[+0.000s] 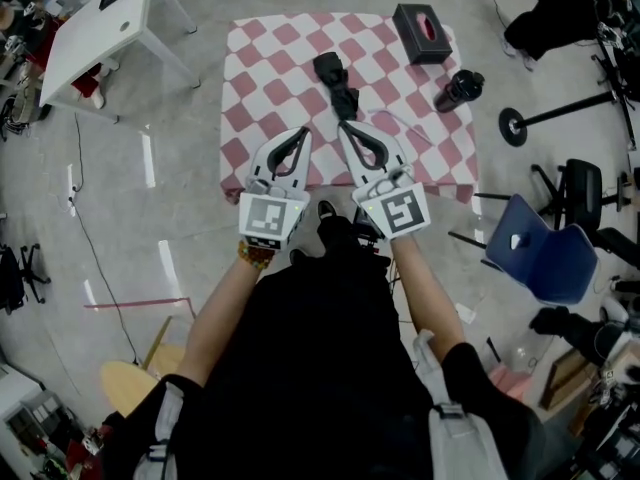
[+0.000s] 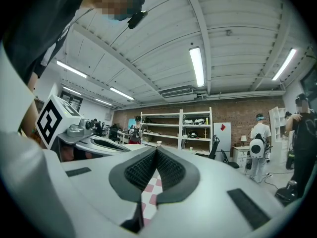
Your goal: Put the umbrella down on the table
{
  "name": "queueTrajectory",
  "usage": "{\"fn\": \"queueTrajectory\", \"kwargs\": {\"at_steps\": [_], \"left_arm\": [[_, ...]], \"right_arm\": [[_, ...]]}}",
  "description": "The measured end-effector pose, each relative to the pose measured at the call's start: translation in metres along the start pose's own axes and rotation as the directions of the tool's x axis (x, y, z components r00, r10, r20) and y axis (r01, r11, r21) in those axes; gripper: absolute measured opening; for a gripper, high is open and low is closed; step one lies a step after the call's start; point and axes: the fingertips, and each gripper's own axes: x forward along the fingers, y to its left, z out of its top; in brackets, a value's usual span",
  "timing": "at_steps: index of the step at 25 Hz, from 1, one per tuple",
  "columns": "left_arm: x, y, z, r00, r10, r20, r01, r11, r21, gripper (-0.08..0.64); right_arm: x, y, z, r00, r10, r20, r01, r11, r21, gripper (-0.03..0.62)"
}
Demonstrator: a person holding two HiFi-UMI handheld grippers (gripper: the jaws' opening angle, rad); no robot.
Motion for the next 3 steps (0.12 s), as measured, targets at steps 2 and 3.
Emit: {"fn": "queueTrajectory", "kwargs": {"at_steps": [2, 3], "left_arm": [[-0.0006, 0.0017, -0.0006, 1.0, 0.001, 0.001, -0.001, 1.0, -0.004, 0.015], [-0.0009, 0.0026, -0.001, 1.0, 0.002, 0.001, -0.002, 1.0, -0.005, 0.015]], "right_arm": [[0.0019, 0.0002, 0.0009, 1.0, 0.0, 0.002, 0.0, 1.0, 0.003, 0.015], [0.0027, 0.0004, 0.0014, 1.0, -0.001, 0.004, 0.001, 1.0, 0.006, 0.015]]}}
